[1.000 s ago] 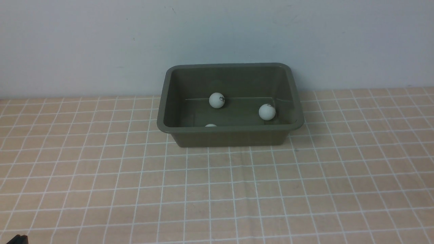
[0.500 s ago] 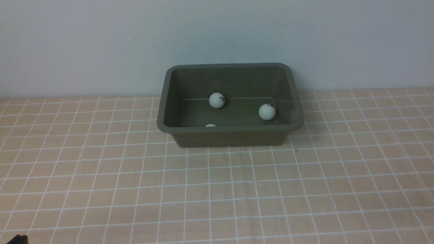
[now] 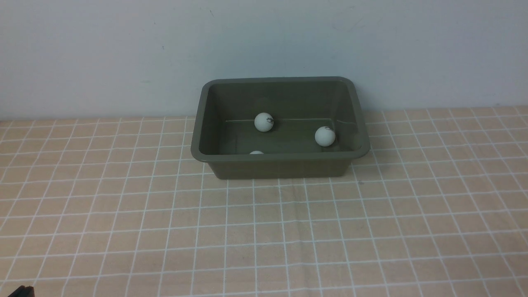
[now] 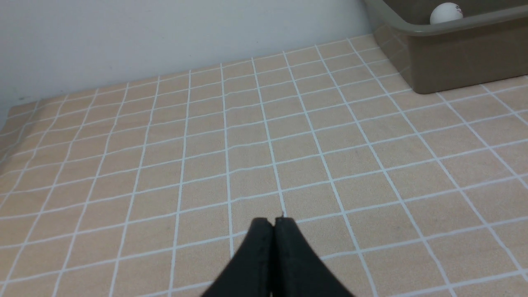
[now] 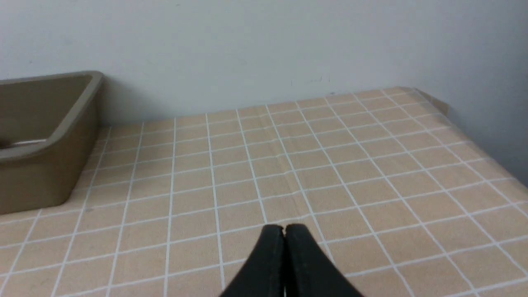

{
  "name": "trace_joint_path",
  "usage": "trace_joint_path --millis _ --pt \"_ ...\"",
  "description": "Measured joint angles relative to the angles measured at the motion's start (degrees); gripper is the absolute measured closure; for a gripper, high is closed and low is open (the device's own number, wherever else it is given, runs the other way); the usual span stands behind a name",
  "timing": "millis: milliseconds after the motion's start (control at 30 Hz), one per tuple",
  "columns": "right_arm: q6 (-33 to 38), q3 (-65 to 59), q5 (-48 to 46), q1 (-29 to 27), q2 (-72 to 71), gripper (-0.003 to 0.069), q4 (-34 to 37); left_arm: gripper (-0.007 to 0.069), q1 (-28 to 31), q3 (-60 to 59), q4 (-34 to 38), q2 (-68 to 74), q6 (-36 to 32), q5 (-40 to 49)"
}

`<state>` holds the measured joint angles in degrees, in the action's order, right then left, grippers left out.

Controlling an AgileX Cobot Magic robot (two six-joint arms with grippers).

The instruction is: Put the table tennis balls into the box on the light coffee tablecloth.

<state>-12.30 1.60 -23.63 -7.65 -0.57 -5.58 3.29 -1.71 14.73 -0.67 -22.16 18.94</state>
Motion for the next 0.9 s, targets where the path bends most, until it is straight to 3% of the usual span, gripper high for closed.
trace_joint_path --millis 900 --pt "0.0 -1.0 -3.5 1.2 0.0 0.0674 0.6 0.0693 0.1 0.0 0.0 0.0 0.0 0.0"
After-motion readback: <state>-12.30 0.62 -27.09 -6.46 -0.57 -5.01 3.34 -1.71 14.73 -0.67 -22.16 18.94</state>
